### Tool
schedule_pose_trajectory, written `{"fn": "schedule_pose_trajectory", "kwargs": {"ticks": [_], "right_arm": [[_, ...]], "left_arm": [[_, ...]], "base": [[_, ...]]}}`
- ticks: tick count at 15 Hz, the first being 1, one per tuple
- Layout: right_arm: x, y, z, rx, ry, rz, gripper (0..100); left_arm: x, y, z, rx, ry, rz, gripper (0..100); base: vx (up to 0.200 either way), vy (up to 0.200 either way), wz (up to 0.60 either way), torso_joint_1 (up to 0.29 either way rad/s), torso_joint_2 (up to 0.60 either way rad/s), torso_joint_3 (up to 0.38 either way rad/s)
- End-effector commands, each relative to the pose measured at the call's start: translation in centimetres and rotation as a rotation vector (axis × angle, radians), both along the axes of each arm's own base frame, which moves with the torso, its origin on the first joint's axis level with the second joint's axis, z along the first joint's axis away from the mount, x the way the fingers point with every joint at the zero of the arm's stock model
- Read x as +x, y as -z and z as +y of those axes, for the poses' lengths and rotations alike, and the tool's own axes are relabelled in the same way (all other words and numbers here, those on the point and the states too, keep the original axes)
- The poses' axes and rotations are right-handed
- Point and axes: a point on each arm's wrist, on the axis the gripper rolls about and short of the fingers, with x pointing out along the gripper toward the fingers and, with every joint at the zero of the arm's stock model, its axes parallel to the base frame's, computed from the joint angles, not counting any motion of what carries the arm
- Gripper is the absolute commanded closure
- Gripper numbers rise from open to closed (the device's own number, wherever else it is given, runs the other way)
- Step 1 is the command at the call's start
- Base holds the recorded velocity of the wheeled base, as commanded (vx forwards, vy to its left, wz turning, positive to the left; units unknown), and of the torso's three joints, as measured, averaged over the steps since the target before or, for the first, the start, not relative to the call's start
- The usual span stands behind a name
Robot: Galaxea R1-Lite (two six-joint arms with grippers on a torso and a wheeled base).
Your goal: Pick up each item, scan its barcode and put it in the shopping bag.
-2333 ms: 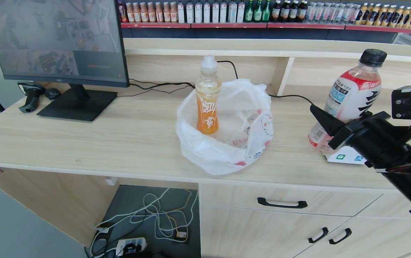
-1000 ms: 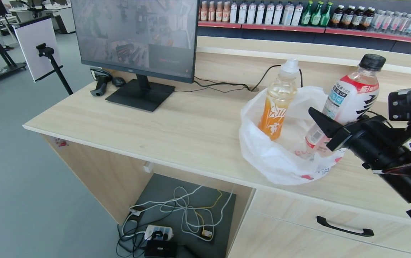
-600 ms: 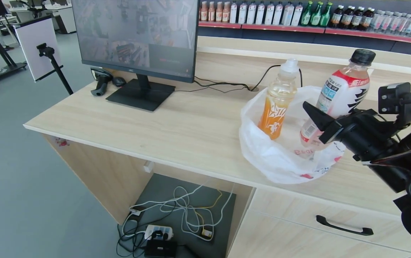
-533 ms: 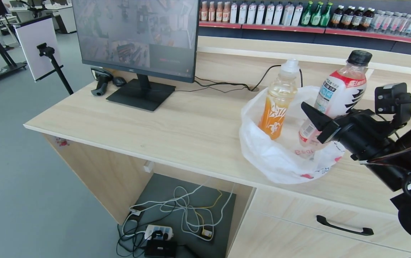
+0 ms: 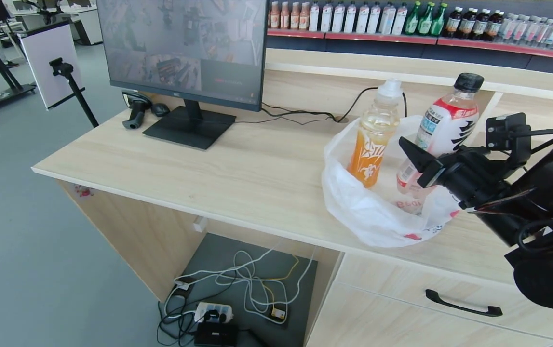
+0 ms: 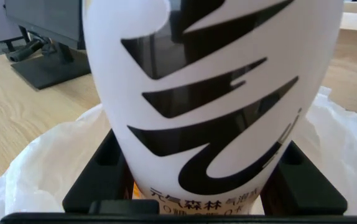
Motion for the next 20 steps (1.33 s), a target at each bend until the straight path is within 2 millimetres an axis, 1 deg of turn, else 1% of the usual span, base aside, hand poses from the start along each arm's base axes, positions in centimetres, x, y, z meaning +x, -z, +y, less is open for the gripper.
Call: {"fn": "schedule_pose_trajectory", "kwargs": {"ticks": [1,4,7,10,11,15,19,20], "right_arm": [[1.1,0.8,0.0,-0.001,0.006,0.020,100],[1.8,1.4,0.1,-0.004,0.006,0.032,100],[3.1,1.6,0.3,0.000,0.007,0.019,100],[3.6,2.1,0.4,-0.002,0.009,0.030,100],[4.3,2.4,0.2,-0.001,0.018,0.032,100],[4.5,3.4,0.1,-0.008,0.021,0.064,100],[4.8,3.9,0.1,-0.009,0.022,0.075,100],[4.7,4.3,0.0,-0.001,0.020,0.095,100]], "left_arm": [[0.0,0.0,0.0,0.000,0.000,0.000,100],[0.0,0.0,0.0,0.000,0.000,0.000,100],[0.0,0.0,0.0,0.000,0.000,0.000,100],[0.0,0.0,0.0,0.000,0.000,0.000,100],[0.0,0.0,0.0,0.000,0.000,0.000,100],[0.0,0.0,0.0,0.000,0.000,0.000,100],[0.0,0.0,0.0,0.000,0.000,0.000,100],[0.0,0.0,0.0,0.002,0.000,-0.002,100]], "base": [[0.000,0.000,0.00,0.000,0.00,0.000],[0.000,0.000,0.00,0.000,0.00,0.000],[0.000,0.000,0.00,0.000,0.00,0.000],[0.000,0.000,0.00,0.000,0.00,0.000],[0.000,0.000,0.00,0.000,0.00,0.000],[0.000,0.000,0.00,0.000,0.00,0.000],[0.000,0.000,0.00,0.000,0.00,0.000],[0.000,0.000,0.00,0.000,0.00,0.000]]}}
